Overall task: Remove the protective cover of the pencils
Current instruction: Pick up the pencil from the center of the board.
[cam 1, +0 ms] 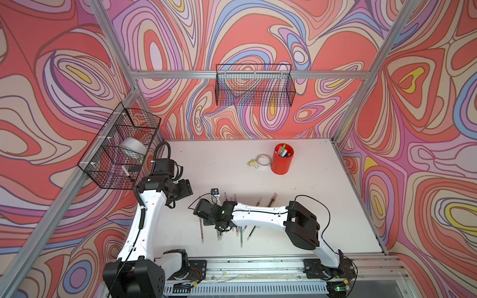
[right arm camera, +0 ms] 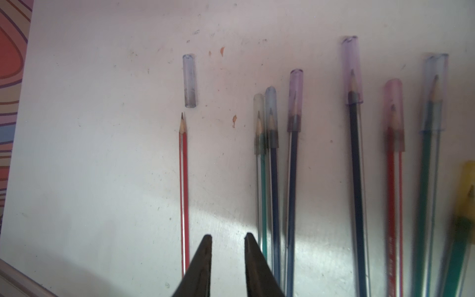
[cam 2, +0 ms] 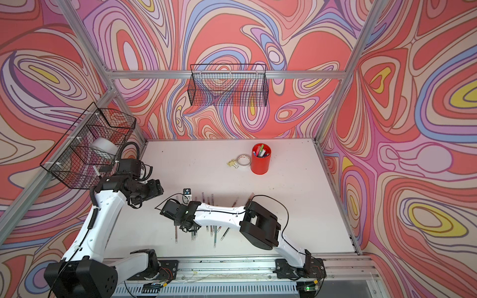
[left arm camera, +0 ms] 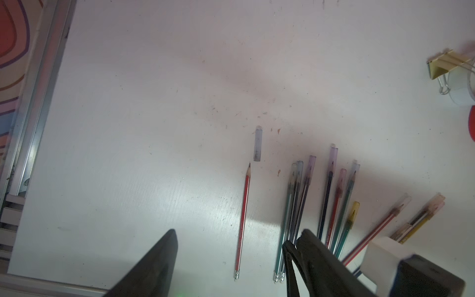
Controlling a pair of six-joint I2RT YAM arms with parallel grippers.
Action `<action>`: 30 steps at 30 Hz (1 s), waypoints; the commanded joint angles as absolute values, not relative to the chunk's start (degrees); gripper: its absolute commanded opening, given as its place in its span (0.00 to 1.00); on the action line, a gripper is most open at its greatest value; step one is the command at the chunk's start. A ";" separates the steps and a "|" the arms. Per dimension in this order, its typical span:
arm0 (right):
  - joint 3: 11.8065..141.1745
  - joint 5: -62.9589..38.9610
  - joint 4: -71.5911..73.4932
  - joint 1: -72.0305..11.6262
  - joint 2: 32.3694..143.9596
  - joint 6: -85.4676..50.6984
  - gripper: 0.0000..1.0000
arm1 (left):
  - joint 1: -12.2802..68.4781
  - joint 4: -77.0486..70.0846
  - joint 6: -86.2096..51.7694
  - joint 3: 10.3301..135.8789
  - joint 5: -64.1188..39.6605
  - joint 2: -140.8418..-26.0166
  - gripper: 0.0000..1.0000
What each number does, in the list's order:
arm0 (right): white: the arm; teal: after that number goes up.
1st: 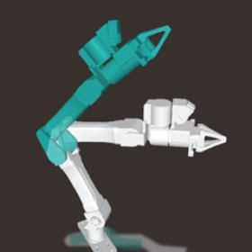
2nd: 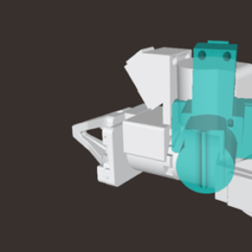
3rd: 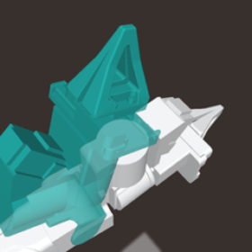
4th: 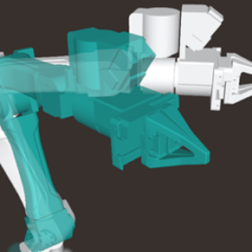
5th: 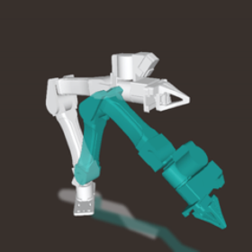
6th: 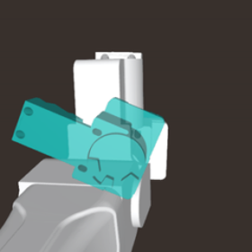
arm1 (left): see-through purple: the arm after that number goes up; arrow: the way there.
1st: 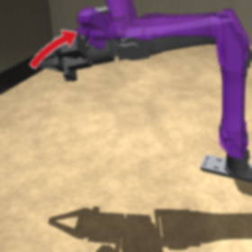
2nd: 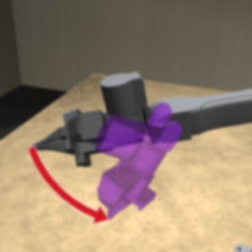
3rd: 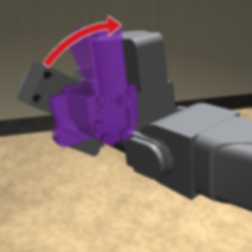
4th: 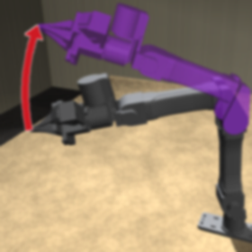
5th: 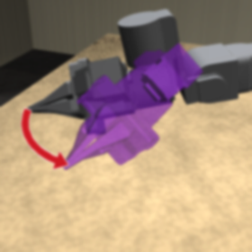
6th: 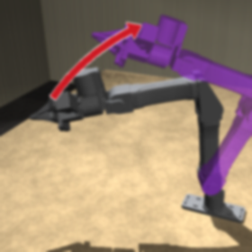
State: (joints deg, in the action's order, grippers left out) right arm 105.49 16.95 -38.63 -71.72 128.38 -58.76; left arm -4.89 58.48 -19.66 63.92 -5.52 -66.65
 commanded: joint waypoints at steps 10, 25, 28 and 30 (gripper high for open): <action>111.28 17.69 -47.58 -71.98 133.51 -57.44 0.25 | -4.92 58.18 -19.50 63.20 -3.30 -62.31 0.81; 114.97 16.88 -51.41 -71.96 137.08 -57.23 0.21 | -4.92 58.04 -19.60 62.94 -3.45 -61.34 0.81; 115.48 16.91 -52.09 -71.96 137.60 -57.17 0.21 | -4.92 58.06 -19.60 62.93 -3.51 -61.20 0.81; 115.70 16.87 -52.56 -71.90 137.99 -57.24 0.21 | -4.92 58.00 -19.56 62.93 -3.45 -61.34 0.81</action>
